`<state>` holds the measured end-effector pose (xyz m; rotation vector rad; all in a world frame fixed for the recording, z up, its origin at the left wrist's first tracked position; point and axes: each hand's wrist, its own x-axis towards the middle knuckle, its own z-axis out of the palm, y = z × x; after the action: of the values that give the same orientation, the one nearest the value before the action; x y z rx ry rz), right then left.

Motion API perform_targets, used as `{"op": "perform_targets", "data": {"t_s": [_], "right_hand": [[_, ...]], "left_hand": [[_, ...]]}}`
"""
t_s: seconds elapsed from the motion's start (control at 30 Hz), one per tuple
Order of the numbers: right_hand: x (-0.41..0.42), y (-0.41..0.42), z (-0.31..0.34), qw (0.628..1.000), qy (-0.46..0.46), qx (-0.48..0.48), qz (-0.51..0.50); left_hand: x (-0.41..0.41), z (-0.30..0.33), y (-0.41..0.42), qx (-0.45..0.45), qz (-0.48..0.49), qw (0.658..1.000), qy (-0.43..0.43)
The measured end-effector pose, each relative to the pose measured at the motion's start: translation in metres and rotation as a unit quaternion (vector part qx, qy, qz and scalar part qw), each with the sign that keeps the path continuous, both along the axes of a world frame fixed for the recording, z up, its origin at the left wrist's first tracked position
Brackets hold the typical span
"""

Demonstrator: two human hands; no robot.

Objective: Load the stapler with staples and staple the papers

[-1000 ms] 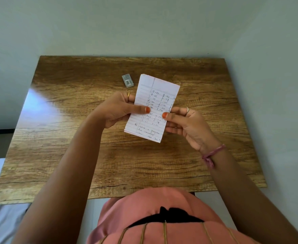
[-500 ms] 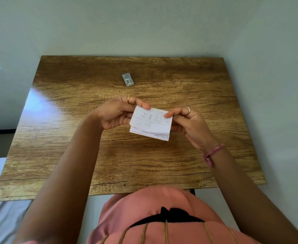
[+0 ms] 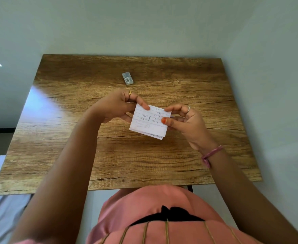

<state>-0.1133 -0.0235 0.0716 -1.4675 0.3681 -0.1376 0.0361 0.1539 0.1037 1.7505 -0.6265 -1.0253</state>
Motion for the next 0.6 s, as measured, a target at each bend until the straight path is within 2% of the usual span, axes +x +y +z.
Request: {"op": "perform_targets", "data": {"t_s": [0.27,0.6], "right_hand": [[-0.002,-0.002,0.01,0.985,0.027,0.163,-0.047],[-0.006,0.0,0.011,0.974,0.059,0.212,-0.054]], "left_hand": [[-0.013,-0.003,-0.005,-0.053,0.064,0.996,-0.01],[-0.012,-0.008,0.002,-0.069,0.054,0.996,0.007]]}}
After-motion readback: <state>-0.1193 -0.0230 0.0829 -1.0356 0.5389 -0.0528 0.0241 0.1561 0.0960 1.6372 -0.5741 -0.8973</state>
